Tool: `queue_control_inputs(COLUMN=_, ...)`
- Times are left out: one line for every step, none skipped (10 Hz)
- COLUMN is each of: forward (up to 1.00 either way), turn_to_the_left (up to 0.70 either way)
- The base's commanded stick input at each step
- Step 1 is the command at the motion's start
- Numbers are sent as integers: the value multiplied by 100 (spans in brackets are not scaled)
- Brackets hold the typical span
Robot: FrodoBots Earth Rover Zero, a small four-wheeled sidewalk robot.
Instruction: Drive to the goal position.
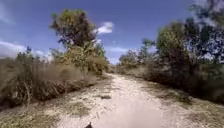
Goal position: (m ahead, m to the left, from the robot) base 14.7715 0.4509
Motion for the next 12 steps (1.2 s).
queue_control_inputs(forward=0, turn_to_the_left=0)
queue_control_inputs(forward=0, turn_to_the_left=0)
queue_control_inputs(forward=0, turn_to_the_left=0)
queue_control_inputs(forward=0, turn_to_the_left=0)
queue_control_inputs(forward=0, turn_to_the_left=0)
queue_control_inputs(forward=0, turn_to_the_left=0)
queue_control_inputs(forward=0, turn_to_the_left=0)
queue_control_inputs(forward=0, turn_to_the_left=0)
queue_control_inputs(forward=0, turn_to_the_left=-1)
queue_control_inputs(forward=0, turn_to_the_left=-26)
queue_control_inputs(forward=28, turn_to_the_left=-38)
queue_control_inputs(forward=70, turn_to_the_left=-27)
